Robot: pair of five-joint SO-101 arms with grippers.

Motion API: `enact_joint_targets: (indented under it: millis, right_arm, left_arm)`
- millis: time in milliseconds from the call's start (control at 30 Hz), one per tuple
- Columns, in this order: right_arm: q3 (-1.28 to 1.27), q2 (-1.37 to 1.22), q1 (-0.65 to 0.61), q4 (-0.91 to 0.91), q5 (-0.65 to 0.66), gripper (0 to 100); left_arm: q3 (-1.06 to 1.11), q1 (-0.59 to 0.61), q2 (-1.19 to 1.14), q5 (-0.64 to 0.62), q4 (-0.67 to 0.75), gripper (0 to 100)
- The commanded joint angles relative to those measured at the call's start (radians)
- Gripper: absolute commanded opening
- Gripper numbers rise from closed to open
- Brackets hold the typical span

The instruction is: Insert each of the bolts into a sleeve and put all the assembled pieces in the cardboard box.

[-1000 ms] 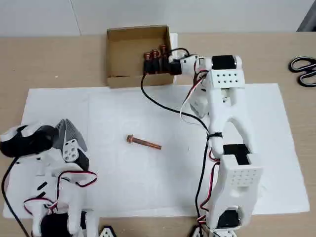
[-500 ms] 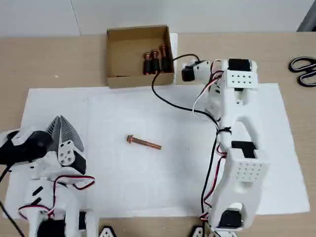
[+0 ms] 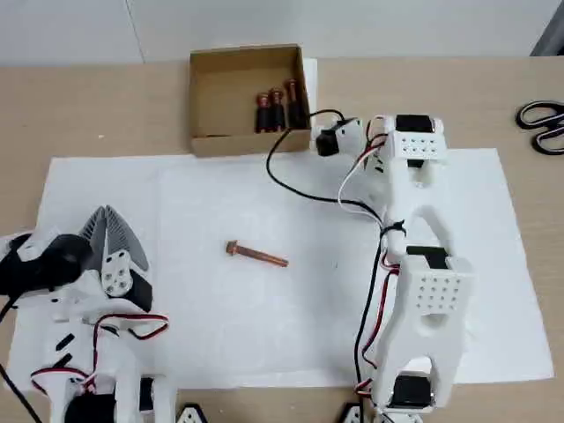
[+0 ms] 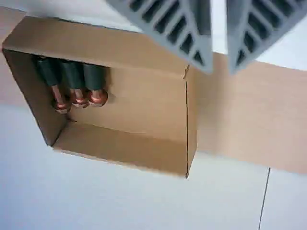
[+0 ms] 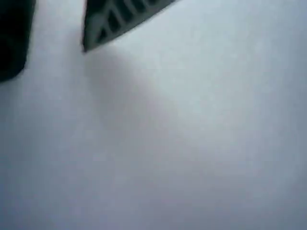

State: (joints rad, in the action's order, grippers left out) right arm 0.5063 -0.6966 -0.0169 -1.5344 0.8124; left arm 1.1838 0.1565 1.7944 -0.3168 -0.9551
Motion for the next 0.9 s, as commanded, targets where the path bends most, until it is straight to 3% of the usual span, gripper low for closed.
enact_joint_targets:
  millis: [0, 133, 367, 667, 867]
  right_arm:
    - [0.003, -0.024, -0.002, 0.031, 0.011, 25.1]
    - [0.003, -0.047, -0.008, 0.031, 0.009, 23.8]
    - [0.003, -0.047, -0.002, 0.024, 0.005, 2.8]
    - [0.008, -0.031, -0.002, 0.019, -0.049, 1.0]
    - [0.1, 0.134, -0.008, -0.093, -0.104, 1.0]
  left_arm:
    - [-0.045, 0.002, 0.002, -0.002, -0.008, 1]
    - [-0.038, 0.003, 0.002, -0.002, -0.008, 1]
    - [-0.036, 0.002, 0.002, -0.002, -0.008, 1]
    - [-0.038, -0.005, 0.0, -0.005, -0.003, 1]
    - [-0.042, -0.008, -0.006, -0.006, 0.005, 1]
